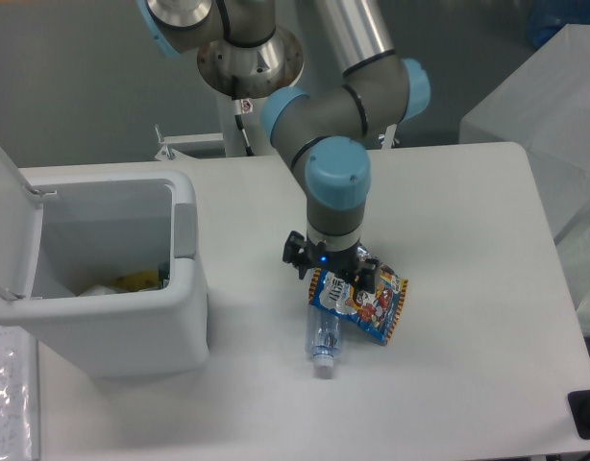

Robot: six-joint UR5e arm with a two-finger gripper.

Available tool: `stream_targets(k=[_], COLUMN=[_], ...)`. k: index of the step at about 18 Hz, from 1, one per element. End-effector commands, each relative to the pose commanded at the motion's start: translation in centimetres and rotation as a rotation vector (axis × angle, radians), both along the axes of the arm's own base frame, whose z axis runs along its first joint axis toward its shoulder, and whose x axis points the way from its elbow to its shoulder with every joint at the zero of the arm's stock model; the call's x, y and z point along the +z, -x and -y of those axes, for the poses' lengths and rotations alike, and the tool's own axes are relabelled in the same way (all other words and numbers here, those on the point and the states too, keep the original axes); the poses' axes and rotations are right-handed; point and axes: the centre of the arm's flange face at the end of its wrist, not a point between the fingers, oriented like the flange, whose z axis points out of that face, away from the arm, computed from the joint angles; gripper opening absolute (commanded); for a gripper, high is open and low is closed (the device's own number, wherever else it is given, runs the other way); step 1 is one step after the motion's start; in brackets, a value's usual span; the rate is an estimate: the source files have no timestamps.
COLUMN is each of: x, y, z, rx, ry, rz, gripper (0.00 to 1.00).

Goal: Place the trash in the trash can
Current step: 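Move the gripper over the cartoon-printed snack bag, then lower the gripper and close it on the snack bag's edge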

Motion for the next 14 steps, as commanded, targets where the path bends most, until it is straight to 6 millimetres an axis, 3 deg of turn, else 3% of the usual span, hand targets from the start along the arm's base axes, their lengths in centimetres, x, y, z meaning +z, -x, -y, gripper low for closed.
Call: stream_targets(k=[9, 11, 14], x=[-1.5, -1.4, -1.2], y=[0.4, 0.4, 0.5], z=[-0.3, -0.4, -0.4], rx=[-0.005, -0.006, -0.012], ry=[0.001, -0.001, -0.002], rz=[-0.001, -0.001, -0.004], gripper=[0.99, 0.83, 0.5])
